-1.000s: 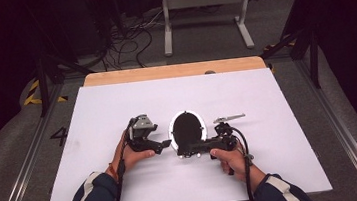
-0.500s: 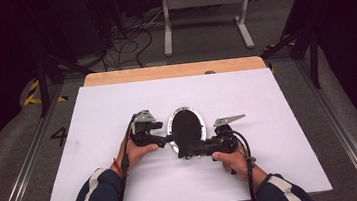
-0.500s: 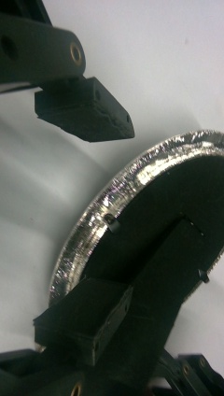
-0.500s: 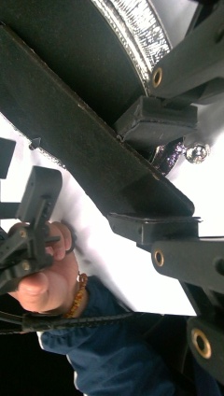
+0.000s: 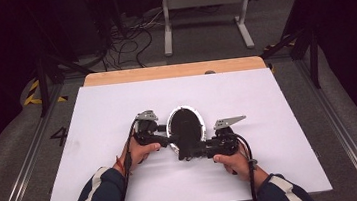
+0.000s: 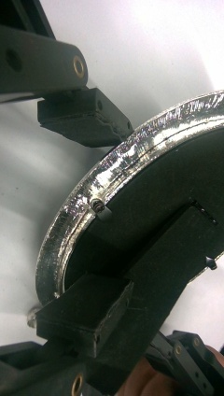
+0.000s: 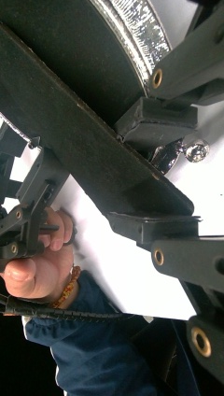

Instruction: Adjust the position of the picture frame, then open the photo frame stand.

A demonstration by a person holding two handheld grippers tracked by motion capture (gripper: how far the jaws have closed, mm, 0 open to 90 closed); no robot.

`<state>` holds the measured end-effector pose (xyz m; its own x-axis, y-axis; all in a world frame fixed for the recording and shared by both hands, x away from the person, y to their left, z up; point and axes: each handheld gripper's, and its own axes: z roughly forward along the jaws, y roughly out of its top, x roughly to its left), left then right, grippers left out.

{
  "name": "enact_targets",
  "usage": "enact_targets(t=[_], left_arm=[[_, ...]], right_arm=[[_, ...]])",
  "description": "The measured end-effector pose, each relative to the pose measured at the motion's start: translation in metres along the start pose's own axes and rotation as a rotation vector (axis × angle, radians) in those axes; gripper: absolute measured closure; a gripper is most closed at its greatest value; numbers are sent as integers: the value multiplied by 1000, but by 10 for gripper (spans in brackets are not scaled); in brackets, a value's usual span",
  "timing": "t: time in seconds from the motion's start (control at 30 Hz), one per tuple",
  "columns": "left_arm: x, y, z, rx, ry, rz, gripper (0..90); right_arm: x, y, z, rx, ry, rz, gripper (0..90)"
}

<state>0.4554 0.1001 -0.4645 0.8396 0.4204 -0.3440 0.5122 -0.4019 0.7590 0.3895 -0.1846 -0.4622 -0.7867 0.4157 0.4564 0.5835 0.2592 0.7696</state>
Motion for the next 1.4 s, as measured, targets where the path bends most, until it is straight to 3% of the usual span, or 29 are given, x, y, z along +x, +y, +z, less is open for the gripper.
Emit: enact_targets(t=[0.2, 0.23, 0.3, 0.4, 0.77, 1.17, 1.27, 1.4], left_arm=[[-5, 3, -9, -56, -5, 20, 381], [-5, 3, -10, -62, -4, 40, 381], [-5, 3, -13, -72, 10, 46, 456], [-3, 1, -14, -70, -13, 60, 544], [-4, 3, -16, -107, -50, 73, 588], [-17, 8, -30, -169, -18, 158, 728], [-22, 9, -32, -180, 1, 197, 741], [-22, 9, -33, -174, -14, 215, 748]], right_arm=[[1, -1, -2, 13, -12, -1, 600], [1, -1, -2, 13, -12, -1, 600], [1, -1, -2, 11, -11, -1, 610], [3, 0, -4, 3, -9, 6, 615], [6, 2, -6, 8, -9, -6, 681], [8, 3, -10, 7, -17, -4, 745], [8, 5, -12, 15, -28, -10, 773], [6, 5, -12, 32, -53, -6, 788]])
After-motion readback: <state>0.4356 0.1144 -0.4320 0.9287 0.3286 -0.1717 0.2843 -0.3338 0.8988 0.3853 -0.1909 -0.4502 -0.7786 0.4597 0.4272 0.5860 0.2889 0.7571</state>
